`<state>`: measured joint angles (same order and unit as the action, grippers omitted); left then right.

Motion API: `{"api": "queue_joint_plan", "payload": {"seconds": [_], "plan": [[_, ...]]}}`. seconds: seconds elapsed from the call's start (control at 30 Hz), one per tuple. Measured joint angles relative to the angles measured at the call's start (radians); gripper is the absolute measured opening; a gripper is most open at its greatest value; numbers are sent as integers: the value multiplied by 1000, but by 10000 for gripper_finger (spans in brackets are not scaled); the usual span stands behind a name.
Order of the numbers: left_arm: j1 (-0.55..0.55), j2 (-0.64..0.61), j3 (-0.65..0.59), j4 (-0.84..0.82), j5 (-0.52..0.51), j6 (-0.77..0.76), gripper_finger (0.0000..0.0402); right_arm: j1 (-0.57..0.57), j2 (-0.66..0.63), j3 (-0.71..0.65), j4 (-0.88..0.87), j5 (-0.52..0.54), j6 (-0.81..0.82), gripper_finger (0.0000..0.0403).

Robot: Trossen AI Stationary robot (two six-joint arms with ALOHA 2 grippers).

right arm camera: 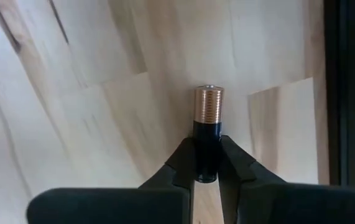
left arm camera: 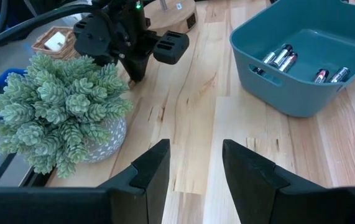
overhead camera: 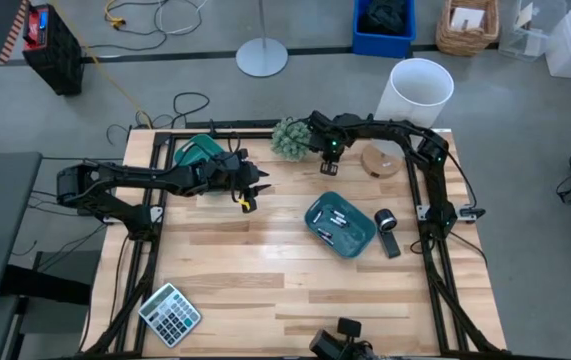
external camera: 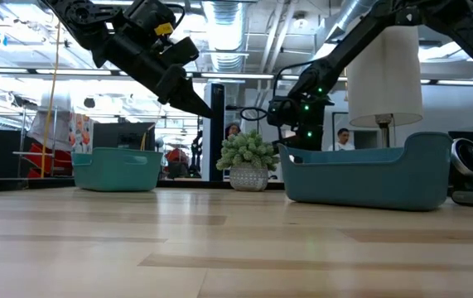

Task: Sort batteries
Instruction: Put the black battery into the green bin

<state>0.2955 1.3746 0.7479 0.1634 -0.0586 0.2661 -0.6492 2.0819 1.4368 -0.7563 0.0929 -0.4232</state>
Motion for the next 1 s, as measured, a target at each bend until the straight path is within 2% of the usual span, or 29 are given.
{"api": "queue_joint_plan", "payload": {"seconds": [0.53,1.0], "plan": [[0,0,0,-3,0,0,142,26,-27,-4,-65,-19,74,47],[0,0,0,-10,-1,-9,142,98,-213,-3,-69,-16,135,47]]}}
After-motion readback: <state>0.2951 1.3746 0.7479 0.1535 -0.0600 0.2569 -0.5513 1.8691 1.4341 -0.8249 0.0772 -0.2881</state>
